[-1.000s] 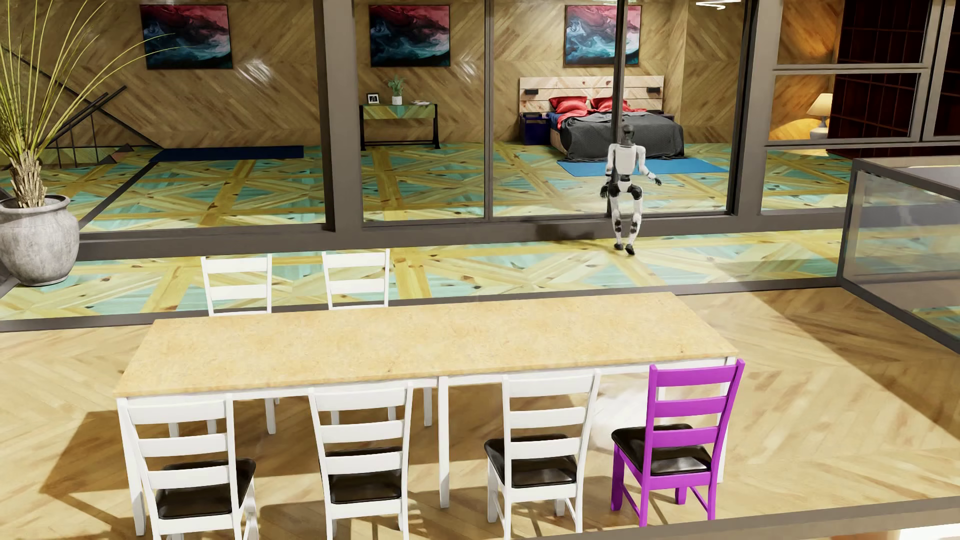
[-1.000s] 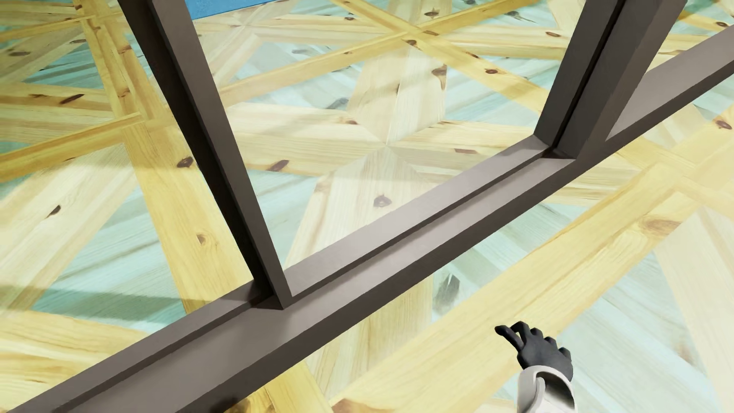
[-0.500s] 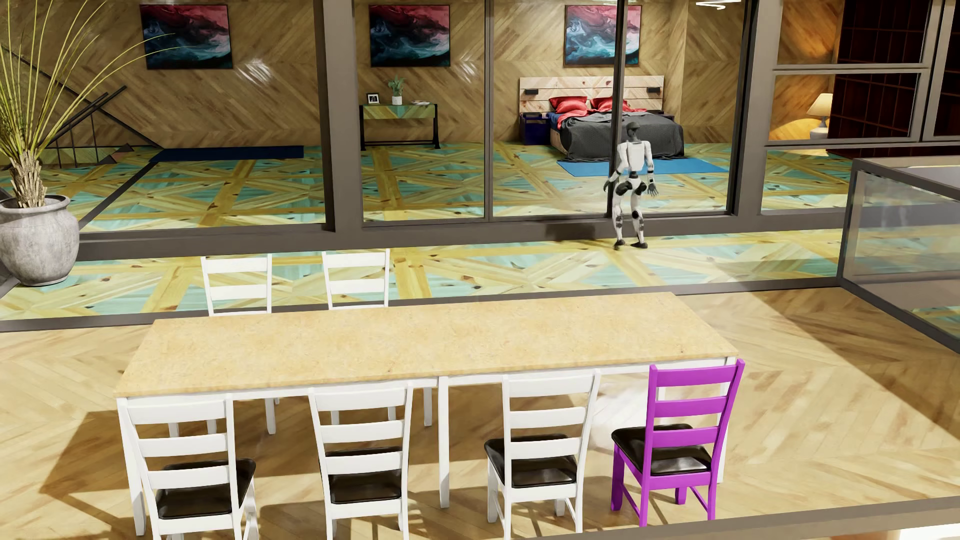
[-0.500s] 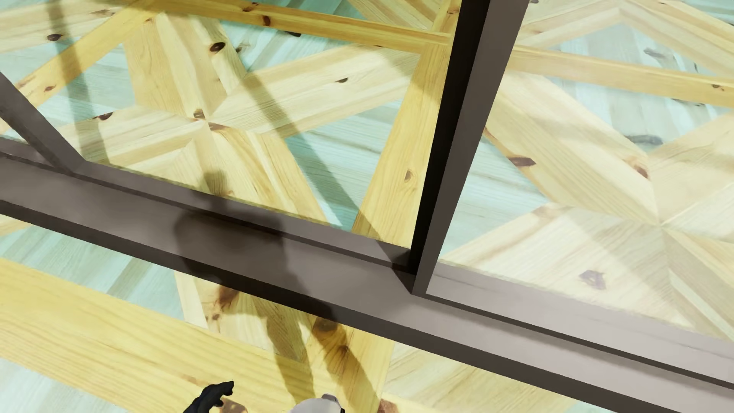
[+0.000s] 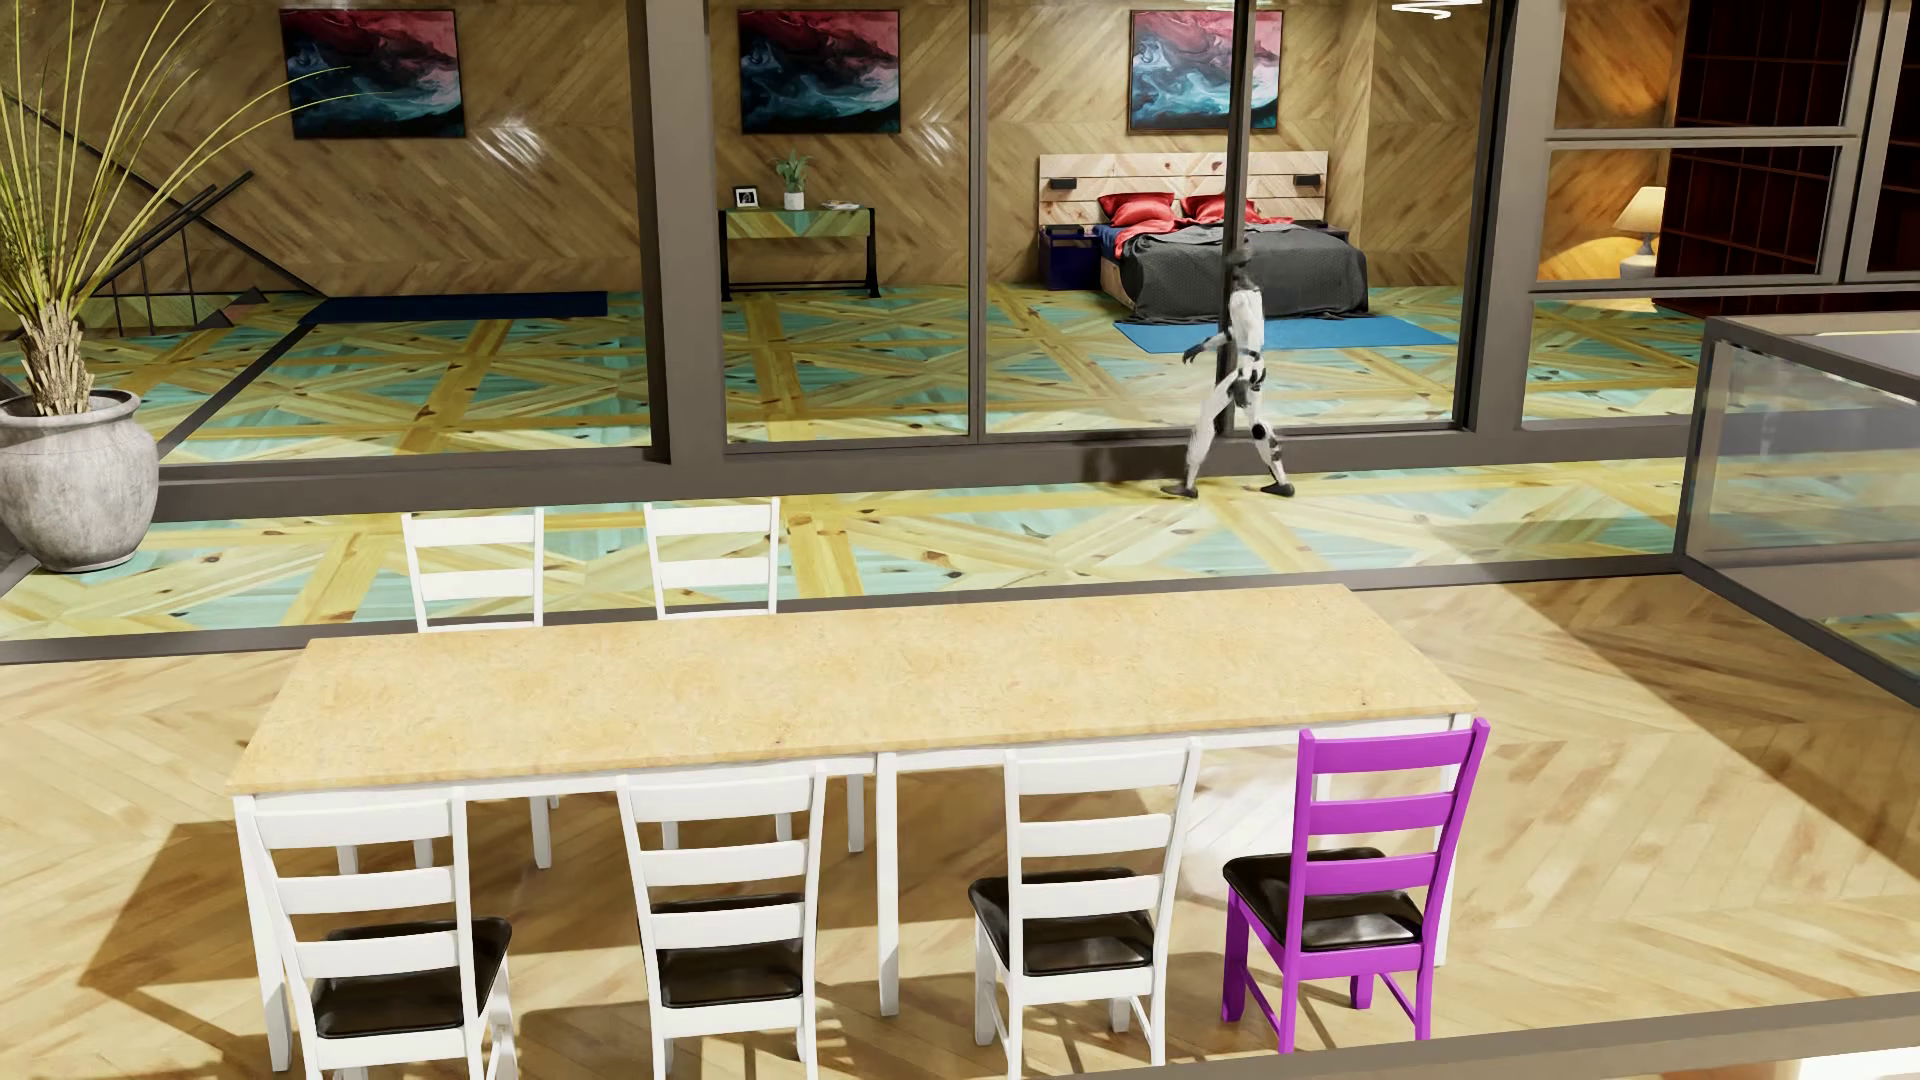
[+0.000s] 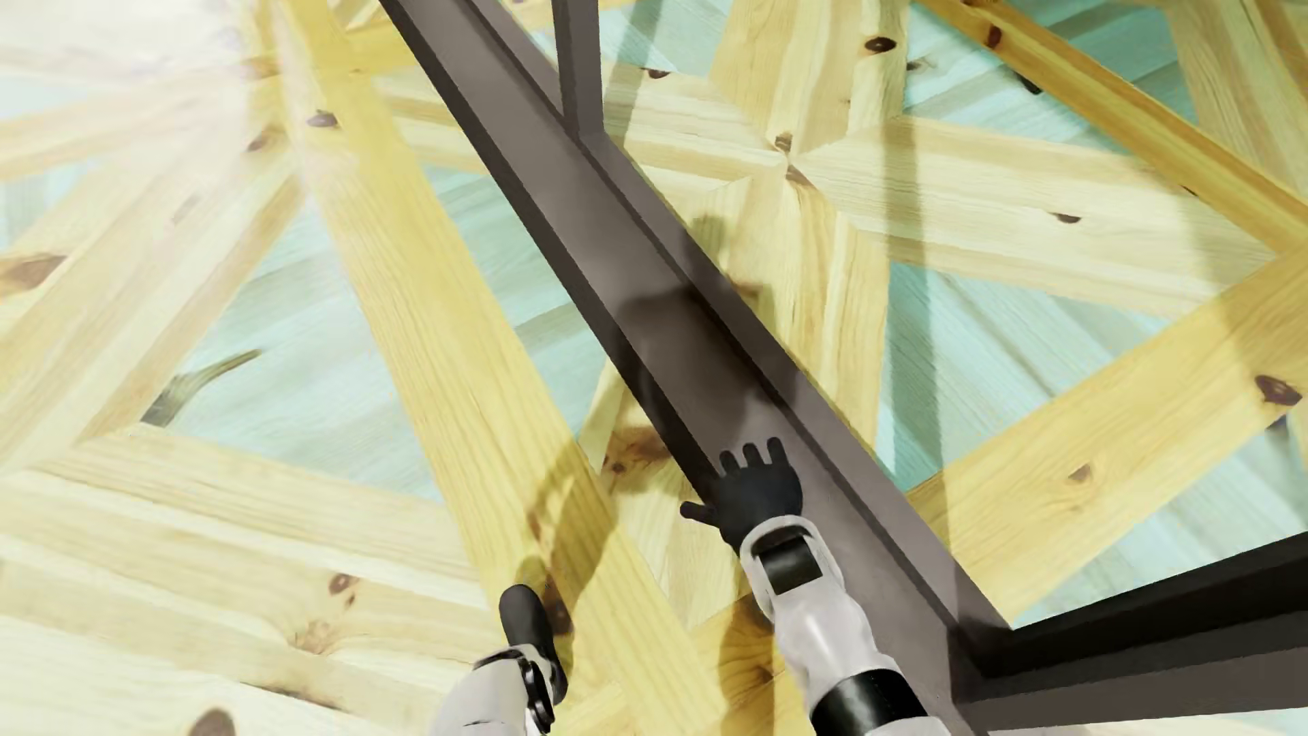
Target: Move towards table
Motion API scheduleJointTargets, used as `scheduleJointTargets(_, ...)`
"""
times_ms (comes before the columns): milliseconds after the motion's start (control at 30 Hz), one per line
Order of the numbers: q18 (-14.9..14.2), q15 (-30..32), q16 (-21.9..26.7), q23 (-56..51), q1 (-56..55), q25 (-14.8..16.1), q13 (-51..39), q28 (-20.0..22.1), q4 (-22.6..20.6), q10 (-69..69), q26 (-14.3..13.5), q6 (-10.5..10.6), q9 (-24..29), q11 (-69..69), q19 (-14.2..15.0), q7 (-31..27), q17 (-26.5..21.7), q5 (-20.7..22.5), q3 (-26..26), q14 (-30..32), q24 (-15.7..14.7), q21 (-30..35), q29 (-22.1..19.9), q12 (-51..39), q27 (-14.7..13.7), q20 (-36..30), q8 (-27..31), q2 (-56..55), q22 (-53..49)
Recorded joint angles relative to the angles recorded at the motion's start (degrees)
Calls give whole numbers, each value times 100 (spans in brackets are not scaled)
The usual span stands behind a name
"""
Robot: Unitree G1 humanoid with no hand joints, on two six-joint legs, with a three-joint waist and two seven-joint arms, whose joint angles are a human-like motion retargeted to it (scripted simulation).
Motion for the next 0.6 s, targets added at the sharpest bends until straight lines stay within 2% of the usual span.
scheduleJointTargets(33, 54, -54, -141, -253, -2, 421, -8, 86, 34, 318, -192, -10, 27, 115, 147, 401, 79, -124, 38, -136, 22, 76, -118, -75, -39, -193, -261, 108, -247)
scheduleJointTargets(100, 217, 112, -536, -529, 172, 1163, 6, 105, -155, 737, -609, -46, 51, 563, 340, 938, 40, -463, 131, -211, -41, 185, -64, -65, -60, -642, -584, 243, -726)
scheduleJointTargets(133, 517, 432, -753, -583, 229, 1354, 67, 17, -409, 834, -760, -86, 65, 1045, 346, 1037, -84, -712, 168, -85, -105, 216, 3, -32, 14, -887, -626, 210, -869)
scheduleJointTargets(167, 760, 896, -946, -569, 223, 1403, 206, -77, -726, 1066, -844, -149, 84, 1772, 345, 979, -235, -1045, 183, -206, -203, 194, 33, 5, 164, -1107, -576, 89, -897)
scheduleJointTargets(200, 822, 1429, -1102, -459, 245, 1417, 418, -133, -1064, 1365, -773, -236, 104, 2698, 322, 840, -330, -1424, 157, -506, -403, 99, 47, 40, 362, -1192, -357, -121, -829)
scheduleJointTargets(233, 835, 1937, -1150, -226, 375, 1454, 647, -157, -1403, 1554, -595, -337, 124, 3673, 66, 684, -331, -1701, 90, -797, -574, -68, 58, 62, 590, -1202, 72, -450, -718)
scheduleJointTargets(267, 834, 2212, -1047, 120, 614, 1536, 858, -217, -1725, 1598, -475, -434, 144, 4557, -353, 514, -252, -1737, 5, -1028, -547, -306, 59, 59, 848, -1287, 623, -895, -598)
scheduleJointTargets(333, 790, 1823, -579, 903, 1241, 1961, 1363, -301, -2284, 1354, -348, -564, 152, 5758, -629, 38, 46, -1344, -143, -1280, 11, -1034, 86, -87, 1453, -1553, 1518, -1858, -326)
scheduleJointTargets(367, 755, 1782, -374, 1223, 1583, 2249, 1687, -270, -2502, 1145, -238, -590, 136, 6007, -665, -281, 185, -1169, -210, -1350, 253, -1400, 190, -224, 1713, -1539, 1730, -2292, -192)
scheduleJointTargets(400, 722, 1817, -240, 1444, 1916, 2483, 2055, -198, -2673, 952, -104, -602, 112, 6034, -700, -626, 259, -1054, -283, -1422, 329, -1635, 349, -391, 1841, -1407, 1849, -2706, -87)
scheduleJointTargets(433, 699, 1806, -141, 1548, 2223, 2622, 2477, -83, -2795, 800, -21, -604, 87, 5844, -808, -982, 274, -1014, -359, -1509, 274, -1721, 517, -583, 1838, -1228, 1862, -3096, -4)
scheduleJointTargets(467, 683, 1740, -49, 1559, 2506, 2654, 2929, 28, -2878, 682, -18, -605, 68, 5439, -1008, -1338, 260, -1070, -433, -1611, 145, -1670, 635, -801, 1719, -1064, 1724, -3438, 78)
scheduleJointTargets(533, 659, 1745, 175, 1655, 3052, 2404, 3658, 144, -2962, 430, -126, -621, 53, 3915, -1315, -1953, 196, -1130, -567, -1804, -112, -1357, 721, -1231, 1307, -890, 1117, -3885, 144)
scheduleJointTargets(567, 648, 1898, 264, 1749, 3346, 2192, 3903, 252, -2960, 234, -166, -636, 55, 2781, -1194, -2162, 169, -911, -619, -1870, -178, -1203, 818, -1397, 1122, -877, 881, -3988, 144)
scheduleJointTargets(600, 639, 2078, 313, 1860, 3651, 1976, 4053, 389, -2929, -3, -183, -651, 62, 1463, -909, -2298, 153, -453, -657, -1899, -217, -1100, 1032, -1515, 984, -884, 942, -4026, 132)
